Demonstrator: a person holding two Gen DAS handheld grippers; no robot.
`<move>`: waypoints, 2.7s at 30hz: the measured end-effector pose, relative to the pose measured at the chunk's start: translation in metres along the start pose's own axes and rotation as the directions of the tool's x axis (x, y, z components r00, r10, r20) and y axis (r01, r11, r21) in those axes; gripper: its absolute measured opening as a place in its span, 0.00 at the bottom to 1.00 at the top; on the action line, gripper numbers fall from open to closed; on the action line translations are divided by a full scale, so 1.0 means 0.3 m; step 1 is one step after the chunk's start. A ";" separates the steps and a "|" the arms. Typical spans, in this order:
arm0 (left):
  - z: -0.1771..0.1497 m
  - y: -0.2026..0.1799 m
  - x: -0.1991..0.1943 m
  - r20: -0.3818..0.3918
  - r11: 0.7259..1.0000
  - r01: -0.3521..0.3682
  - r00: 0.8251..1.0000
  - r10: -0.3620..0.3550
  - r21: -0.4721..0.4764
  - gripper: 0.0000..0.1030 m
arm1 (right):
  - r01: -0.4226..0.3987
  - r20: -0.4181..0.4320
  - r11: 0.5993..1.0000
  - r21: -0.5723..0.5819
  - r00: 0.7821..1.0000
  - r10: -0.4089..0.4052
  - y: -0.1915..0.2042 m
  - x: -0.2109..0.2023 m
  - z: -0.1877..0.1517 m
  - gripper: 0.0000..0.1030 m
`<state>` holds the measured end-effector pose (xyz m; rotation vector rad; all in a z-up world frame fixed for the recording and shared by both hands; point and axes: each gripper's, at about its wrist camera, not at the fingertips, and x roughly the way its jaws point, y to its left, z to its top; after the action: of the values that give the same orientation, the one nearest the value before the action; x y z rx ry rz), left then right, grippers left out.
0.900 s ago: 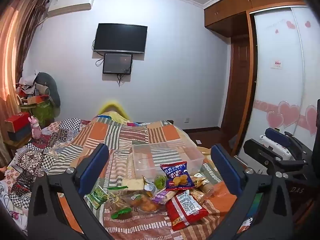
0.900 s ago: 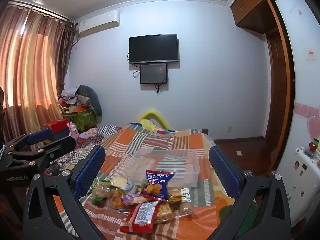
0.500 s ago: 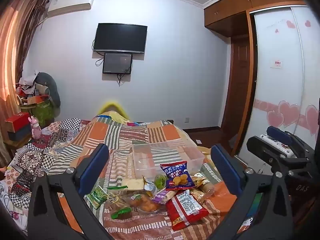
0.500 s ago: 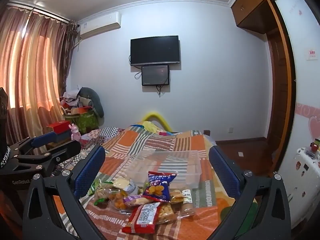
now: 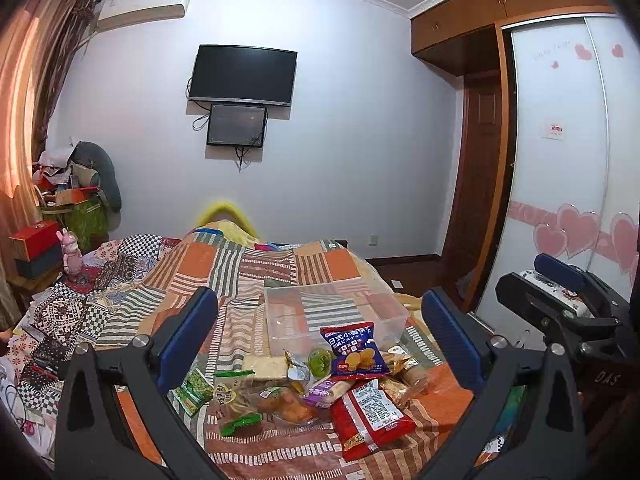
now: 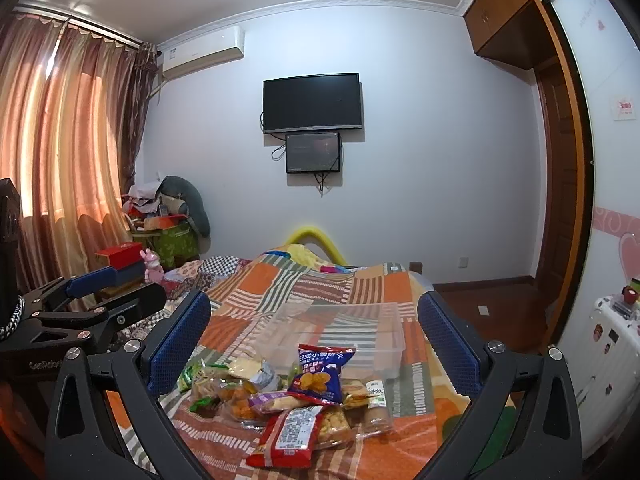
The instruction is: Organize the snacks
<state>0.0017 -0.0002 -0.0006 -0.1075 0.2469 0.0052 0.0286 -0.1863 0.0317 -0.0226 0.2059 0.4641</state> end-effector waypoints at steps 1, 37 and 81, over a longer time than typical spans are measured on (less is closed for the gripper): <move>0.000 -0.001 0.000 0.001 1.000 -0.001 1.000 0.001 0.001 1.00 | -0.001 -0.001 1.000 0.001 1.000 0.001 -0.001 0.002 -0.002 1.00; -0.005 0.012 -0.017 0.021 1.000 -0.031 0.999 0.030 0.007 1.00 | -0.018 -0.010 1.000 0.002 1.000 0.018 0.000 0.009 -0.016 1.00; -0.273 0.377 0.416 -0.363 0.997 -0.079 0.929 0.067 -0.019 0.65 | -0.001 -0.391 0.996 0.089 0.920 0.036 -0.114 0.387 -0.210 0.74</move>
<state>0.1008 0.1026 -0.1221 -0.1325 0.6215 0.0646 0.1332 -0.1698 -0.0544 -0.0283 0.6229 0.4663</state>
